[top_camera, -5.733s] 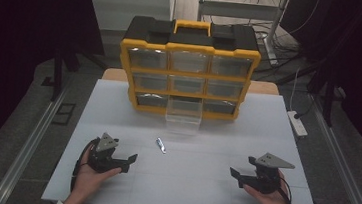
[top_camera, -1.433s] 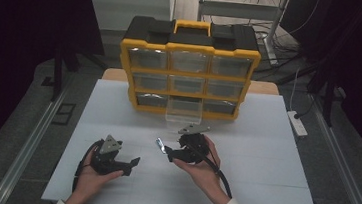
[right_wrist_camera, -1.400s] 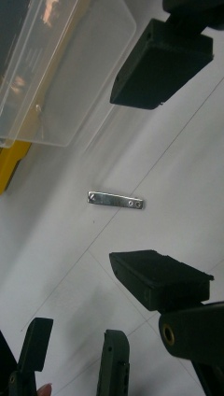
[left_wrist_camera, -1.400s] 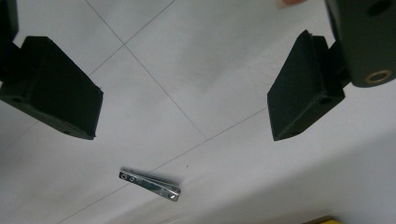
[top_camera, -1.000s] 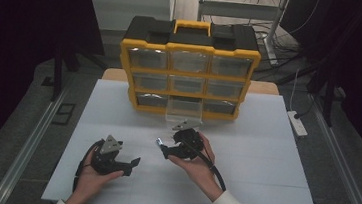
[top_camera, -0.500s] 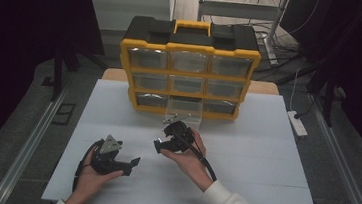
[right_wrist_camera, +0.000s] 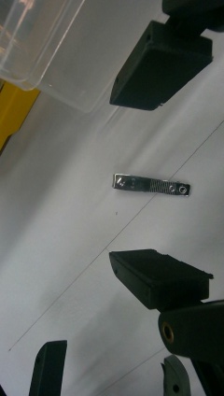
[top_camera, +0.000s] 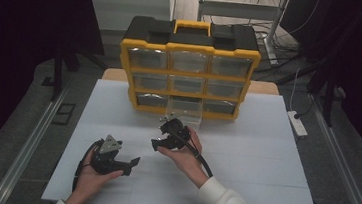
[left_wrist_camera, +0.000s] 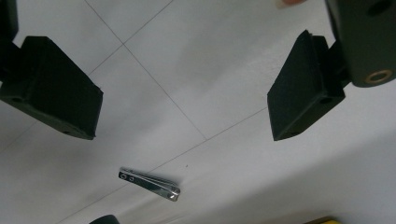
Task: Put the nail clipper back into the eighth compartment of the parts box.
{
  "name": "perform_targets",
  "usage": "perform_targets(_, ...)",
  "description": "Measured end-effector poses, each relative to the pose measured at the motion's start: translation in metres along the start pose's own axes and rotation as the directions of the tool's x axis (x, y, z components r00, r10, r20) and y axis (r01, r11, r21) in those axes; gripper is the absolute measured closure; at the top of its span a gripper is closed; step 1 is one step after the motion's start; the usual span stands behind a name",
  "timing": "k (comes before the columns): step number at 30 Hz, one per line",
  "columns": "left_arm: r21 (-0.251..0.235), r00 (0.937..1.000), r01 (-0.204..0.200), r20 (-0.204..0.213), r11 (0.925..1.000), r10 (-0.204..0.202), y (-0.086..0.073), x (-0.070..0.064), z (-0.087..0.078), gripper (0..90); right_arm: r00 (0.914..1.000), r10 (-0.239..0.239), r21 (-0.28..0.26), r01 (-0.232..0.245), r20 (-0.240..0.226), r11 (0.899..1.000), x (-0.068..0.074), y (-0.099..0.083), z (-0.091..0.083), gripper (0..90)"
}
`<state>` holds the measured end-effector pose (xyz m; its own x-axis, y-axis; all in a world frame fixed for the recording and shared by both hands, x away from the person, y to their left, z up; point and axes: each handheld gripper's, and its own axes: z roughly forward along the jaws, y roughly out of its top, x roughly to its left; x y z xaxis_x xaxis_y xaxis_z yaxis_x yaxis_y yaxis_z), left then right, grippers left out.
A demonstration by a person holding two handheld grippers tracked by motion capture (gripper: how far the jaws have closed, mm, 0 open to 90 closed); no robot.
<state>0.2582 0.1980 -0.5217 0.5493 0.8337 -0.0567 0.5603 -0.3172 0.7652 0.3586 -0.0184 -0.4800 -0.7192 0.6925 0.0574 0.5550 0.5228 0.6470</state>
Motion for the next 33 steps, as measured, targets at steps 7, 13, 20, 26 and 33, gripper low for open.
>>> perform_targets(7,0.003,1.0000,0.001,0.000,1.0000,-0.001,0.000,0.000,0.001,11.1,0.9999,-0.006,0.020,0.006,0.008,1.000,0.000,0.002,0.007,21.0)
perform_targets(13,0.004,1.0000,0.001,-0.001,1.0000,-0.001,-0.001,0.001,0.001,11.1,1.0000,-0.001,0.056,0.000,0.010,0.998,0.001,0.000,0.018,21.9)
perform_targets(20,0.010,1.0000,-0.002,0.001,1.0000,0.002,-0.001,0.001,0.001,11.1,0.9997,-0.012,0.087,0.010,0.022,0.996,0.001,-0.001,0.030,26.6)
perform_targets(26,0.011,1.0000,-0.002,0.002,0.9999,0.002,-0.001,0.002,0.002,11.1,0.9995,-0.019,0.123,0.016,0.023,0.992,0.002,-0.002,0.038,30.0)
perform_targets(33,0.014,1.0000,-0.005,0.003,0.9999,0.005,-0.001,0.002,0.003,11.1,0.9990,-0.036,0.138,0.032,0.027,0.990,0.004,-0.002,0.042,35.6)
